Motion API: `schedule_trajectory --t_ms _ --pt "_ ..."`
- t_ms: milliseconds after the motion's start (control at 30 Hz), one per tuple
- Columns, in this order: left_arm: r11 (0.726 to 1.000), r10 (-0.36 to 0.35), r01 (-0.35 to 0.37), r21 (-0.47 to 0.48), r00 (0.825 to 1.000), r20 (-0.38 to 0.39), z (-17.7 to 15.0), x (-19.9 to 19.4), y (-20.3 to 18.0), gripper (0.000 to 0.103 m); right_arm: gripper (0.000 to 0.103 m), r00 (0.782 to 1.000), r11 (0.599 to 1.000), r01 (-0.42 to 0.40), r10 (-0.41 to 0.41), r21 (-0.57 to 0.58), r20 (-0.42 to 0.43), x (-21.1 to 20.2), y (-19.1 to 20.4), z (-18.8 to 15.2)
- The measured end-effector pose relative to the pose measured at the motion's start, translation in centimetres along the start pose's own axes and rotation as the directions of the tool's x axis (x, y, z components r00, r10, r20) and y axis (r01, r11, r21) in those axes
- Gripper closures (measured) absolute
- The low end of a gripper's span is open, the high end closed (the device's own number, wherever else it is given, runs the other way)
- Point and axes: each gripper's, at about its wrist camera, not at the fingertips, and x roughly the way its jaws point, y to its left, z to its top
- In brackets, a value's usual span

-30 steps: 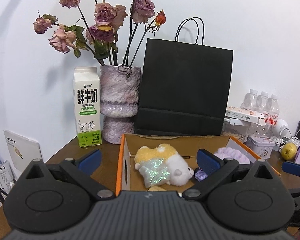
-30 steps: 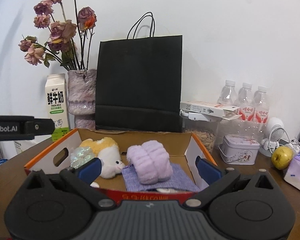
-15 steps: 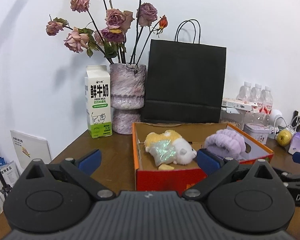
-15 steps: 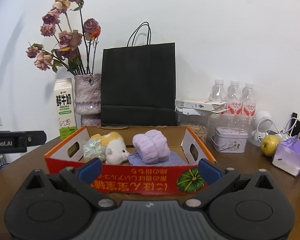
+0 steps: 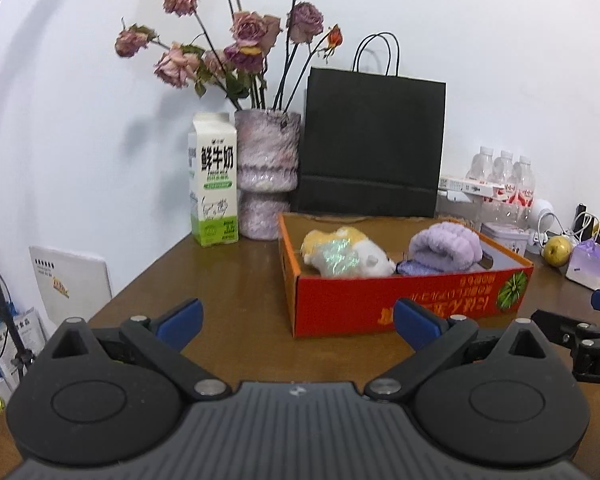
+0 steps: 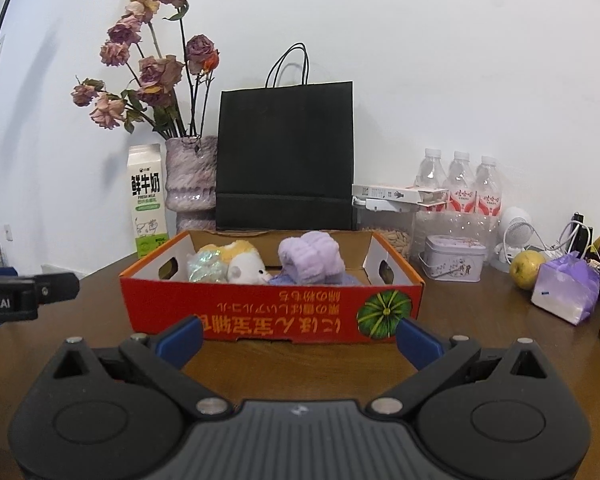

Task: Organize objects
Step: 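Withdraw both open tools from the box toward the red rose and cable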

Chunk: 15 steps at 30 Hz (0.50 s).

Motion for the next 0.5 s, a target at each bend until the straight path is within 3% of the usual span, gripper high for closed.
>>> schedule_trajectory --t_ms 500 --pt "1.000 -0.020 0.020 -0.006 0.997 -0.081 -3.3 -3.0 2.8 0.000 0.000 0.995 0.999 -0.022 0.019 -0.031 -0.096 -3.2 1.5 -3.8"
